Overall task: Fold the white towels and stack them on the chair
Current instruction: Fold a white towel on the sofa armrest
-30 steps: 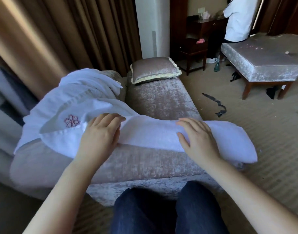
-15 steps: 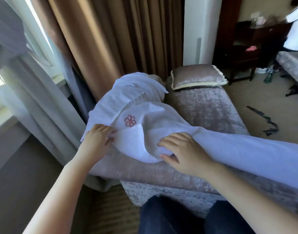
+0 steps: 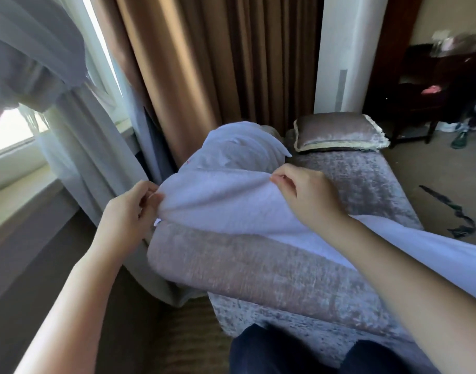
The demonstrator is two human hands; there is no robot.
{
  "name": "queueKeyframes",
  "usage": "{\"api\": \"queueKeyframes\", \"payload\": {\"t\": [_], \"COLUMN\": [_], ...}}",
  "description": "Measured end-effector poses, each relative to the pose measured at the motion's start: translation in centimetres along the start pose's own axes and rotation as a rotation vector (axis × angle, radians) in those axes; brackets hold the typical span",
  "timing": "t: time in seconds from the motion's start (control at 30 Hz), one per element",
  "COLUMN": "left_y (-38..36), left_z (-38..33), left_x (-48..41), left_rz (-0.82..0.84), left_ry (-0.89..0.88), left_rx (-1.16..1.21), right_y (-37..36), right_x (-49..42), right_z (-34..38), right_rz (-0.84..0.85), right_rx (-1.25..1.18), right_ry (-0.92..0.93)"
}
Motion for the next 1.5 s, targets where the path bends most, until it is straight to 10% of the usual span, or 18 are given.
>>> {"api": "queueKeyframes", "payload": {"t": [0.17,0.5,0.77,1.0,1.33,1.5], "left_y": [-2.7,-4.4,-2.9,3.1,-3.1,-3.9], "left_z": [3.7,5.3,4.3,-1.3,8.4,8.1], "left_x": [2.0,1.0,0.3,-1.4,-0.5,-1.0], "left_rz": [0.158,0.117,0.188,-0.075,0.121,0.065], "left_ry": [0.101,0.165,0.284,0.106,0.4,0.319], "left_rx": [-0.082,0.129,0.368,0.449,-0.022,-0.008], "right_y": [-8.0,-15.5,-11.4,-8.5,-14.1,-11.9], "right_x": [-1.8,-8.9,-13.2,-16.1,-11.5,-6.7], "right_z": [-1.3,-2.7,1.1,3.9,2.2,-1.0], "right_rz": [0.471,0.562,0.194,0.039,0.576,0.489], "right_rx": [-0.016,0.113,-0.172,-0.286,-0.098,-0.061], "right_ry": [-0.081,-0.234,-0.17,-0.12,-0.072,-0.088]}}
Point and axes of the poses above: each hand's wrist, its own x-axis away from the middle knuckle, its own y-axis out of the back of the hand, z = x × y, the point moved 8 cm from there along -x, towards the middle knuckle, and after that the axes turned 12 degrees about x, right-handed, at the moved point
